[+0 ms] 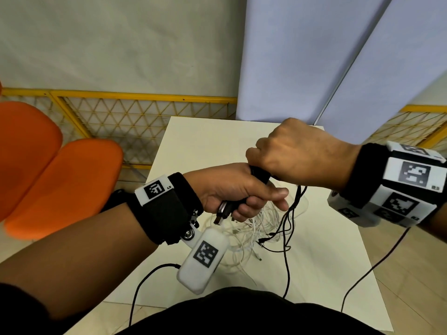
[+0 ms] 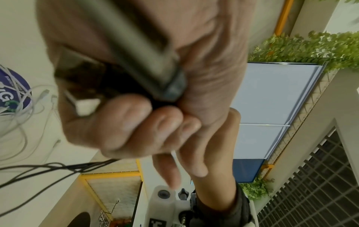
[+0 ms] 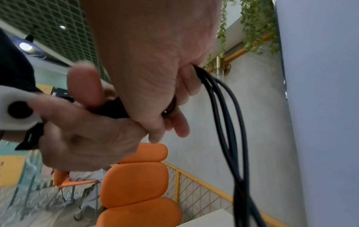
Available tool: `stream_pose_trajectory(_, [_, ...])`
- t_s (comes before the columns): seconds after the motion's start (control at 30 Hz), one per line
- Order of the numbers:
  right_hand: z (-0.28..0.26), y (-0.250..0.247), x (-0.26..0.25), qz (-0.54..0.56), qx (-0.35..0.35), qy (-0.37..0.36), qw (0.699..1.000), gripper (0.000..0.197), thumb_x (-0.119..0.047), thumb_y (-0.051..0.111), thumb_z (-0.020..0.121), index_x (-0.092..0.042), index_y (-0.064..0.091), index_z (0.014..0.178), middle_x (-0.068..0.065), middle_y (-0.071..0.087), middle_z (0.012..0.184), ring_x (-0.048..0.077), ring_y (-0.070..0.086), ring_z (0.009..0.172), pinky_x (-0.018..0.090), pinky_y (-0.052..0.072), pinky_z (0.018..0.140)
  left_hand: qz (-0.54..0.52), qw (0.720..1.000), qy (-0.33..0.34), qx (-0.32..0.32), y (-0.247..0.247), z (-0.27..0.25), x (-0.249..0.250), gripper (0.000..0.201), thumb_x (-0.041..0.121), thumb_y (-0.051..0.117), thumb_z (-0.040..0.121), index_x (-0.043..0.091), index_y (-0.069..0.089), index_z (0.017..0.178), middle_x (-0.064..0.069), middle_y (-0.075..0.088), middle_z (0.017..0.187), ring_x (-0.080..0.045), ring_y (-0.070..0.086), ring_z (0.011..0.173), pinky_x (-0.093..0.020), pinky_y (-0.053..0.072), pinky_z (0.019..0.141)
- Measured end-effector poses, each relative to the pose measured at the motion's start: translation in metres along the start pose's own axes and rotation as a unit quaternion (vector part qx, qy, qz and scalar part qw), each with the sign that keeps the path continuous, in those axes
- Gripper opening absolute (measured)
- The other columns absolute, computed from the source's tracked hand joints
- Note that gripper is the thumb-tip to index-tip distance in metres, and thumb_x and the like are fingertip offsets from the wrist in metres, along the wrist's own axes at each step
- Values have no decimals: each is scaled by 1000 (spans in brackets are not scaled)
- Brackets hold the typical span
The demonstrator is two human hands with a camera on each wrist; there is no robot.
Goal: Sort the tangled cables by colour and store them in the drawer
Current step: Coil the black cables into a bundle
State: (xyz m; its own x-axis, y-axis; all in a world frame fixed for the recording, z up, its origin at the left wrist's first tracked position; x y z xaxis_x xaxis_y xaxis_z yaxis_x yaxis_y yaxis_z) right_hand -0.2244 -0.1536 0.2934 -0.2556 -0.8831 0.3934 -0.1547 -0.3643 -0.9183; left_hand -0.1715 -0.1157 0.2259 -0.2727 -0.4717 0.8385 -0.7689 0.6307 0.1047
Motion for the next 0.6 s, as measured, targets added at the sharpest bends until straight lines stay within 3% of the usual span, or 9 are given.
stream_pose_trajectory(0.1, [2,1,0,27,-2,-3,1000,23,-15,27,73,-12,48,65,3,47,46,24,21,42,23,9,45,16,999,-25,22,1,-1,-1,42,49,67,76,9,58,66,3,28,39,-9,27,35,-18,19,41])
stream_pose_trajectory(0.17, [3,2,-1,28,3,-5,1000,13,-16,30,72,-15,41,65,3,47,44,24,20,42,22,4,46,23,999,-36,29,2,-2,-3,48,51,69,74,13,47,55,2,27,38,-10,26,34,-18,19,41])
stream_pose_trajectory(0.2, [2,4,-2,22,9,-7,1000,7,-15,36,72,-17,37,65,3,47,43,24,19,42,21,3,46,24,998,-42,29,2,-1,-5,52,50,69,78,16,41,51,2,26,39,-11,25,34,-19,18,41])
stream_pose_trajectory(0.27, [2,3,-3,20,25,-8,999,15,-13,45,70,-17,31,65,3,45,41,24,18,42,21,1,47,20,998,-52,20,4,0,-9,59,43,67,87,20,31,46,2,24,39,-11,23,35,-21,16,43])
stream_pose_trajectory(0.4, [6,2,-4,8,37,-17,999,12,-12,37,71,-16,31,61,3,43,39,24,17,41,21,4,47,21,998,-63,1,6,2,-11,63,26,64,93,23,27,43,3,24,37,-11,23,34,-23,16,43])
stream_pose_trajectory(0.47, [7,3,-5,-2,35,-19,999,14,-11,38,72,-15,33,59,3,42,40,24,17,41,22,8,46,19,998,-53,-2,5,3,-12,62,21,64,93,22,30,42,3,27,36,-11,27,34,-25,25,45])
stream_pose_trajectory(0.53, [7,3,-5,-8,32,-14,999,17,-8,40,73,-14,38,57,3,43,39,23,18,40,22,11,45,12,999,-34,4,2,3,-9,54,19,66,91,19,39,44,0,35,41,-14,38,39,-32,44,57])
stream_pose_trajectory(0.6, [8,1,-5,-19,26,-11,999,15,-7,49,68,-12,47,54,3,44,39,23,25,35,22,14,44,3,1000,-13,-3,0,1,-3,33,18,69,84,14,57,53,-5,56,55,-20,57,55,-43,50,80])
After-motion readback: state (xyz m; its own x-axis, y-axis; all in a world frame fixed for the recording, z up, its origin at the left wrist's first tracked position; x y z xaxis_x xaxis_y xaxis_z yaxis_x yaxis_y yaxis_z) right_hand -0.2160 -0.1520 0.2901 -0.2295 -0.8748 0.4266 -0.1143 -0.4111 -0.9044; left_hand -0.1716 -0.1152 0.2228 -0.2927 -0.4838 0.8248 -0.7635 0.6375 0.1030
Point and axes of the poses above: each hand's wrist, its own z-axis towards the middle knuckle, its own y-axis out of the palm, x = y × z, the point moved 6 cm from there along z, towards the middle knuckle
